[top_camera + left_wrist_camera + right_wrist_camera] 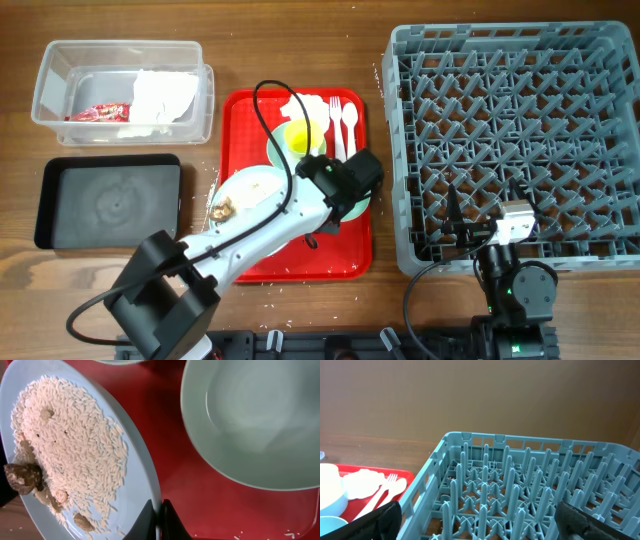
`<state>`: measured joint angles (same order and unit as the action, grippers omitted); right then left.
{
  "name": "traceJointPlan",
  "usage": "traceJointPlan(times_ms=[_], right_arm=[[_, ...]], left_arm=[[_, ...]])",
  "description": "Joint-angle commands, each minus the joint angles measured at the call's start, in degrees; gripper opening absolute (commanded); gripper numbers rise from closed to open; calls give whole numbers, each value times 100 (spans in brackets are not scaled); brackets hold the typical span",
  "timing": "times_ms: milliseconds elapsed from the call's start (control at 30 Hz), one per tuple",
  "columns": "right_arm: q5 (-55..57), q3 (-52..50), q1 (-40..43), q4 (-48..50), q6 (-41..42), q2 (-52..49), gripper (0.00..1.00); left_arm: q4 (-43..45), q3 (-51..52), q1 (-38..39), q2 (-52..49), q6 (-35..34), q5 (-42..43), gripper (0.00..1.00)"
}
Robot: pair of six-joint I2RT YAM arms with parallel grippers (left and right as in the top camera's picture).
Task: Sort waste into correct bins and load items into the dishwasher rack
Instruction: 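Lift the plate with the left gripper and move it over the black tray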
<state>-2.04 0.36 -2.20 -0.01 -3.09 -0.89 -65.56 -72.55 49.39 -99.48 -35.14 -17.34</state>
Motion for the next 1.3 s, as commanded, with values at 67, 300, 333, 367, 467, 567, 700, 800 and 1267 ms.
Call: traceJointPlan(times_ms=[67, 300, 333, 367, 467, 567, 700, 800, 1267], right_arm=[[76, -4, 20, 24, -55, 46, 100], [76, -7, 20, 24, -55, 46, 100], [76, -4, 20, 24, -55, 46, 99], [76, -4, 20, 24, -55, 46, 100], [76, -7, 20, 24, -55, 46, 100], [76, -4, 20, 24, -52, 46, 100], [76, -7, 20, 24, -55, 46, 100], [76, -7, 20, 24, -55, 46, 100], [76, -7, 20, 24, -55, 46, 100]], left_arm=[[-258, -442, -289, -13, -149, -658, 4], [20, -468, -1519, 457, 66, -826, 4], [181, -468, -1829, 564, 199, -793, 4], [304, -468, -2070, 636, 219, -778, 4], [634, -468, -2623, 761, 367, -643, 4], [1088, -468, -3305, 787, 647, -273, 4], [1513, -468, -4087, 789, 645, -68, 4], [1788, -468, -4594, 789, 621, 254, 4], [1952, -466, -6588, 1377, 267, 3012, 4]])
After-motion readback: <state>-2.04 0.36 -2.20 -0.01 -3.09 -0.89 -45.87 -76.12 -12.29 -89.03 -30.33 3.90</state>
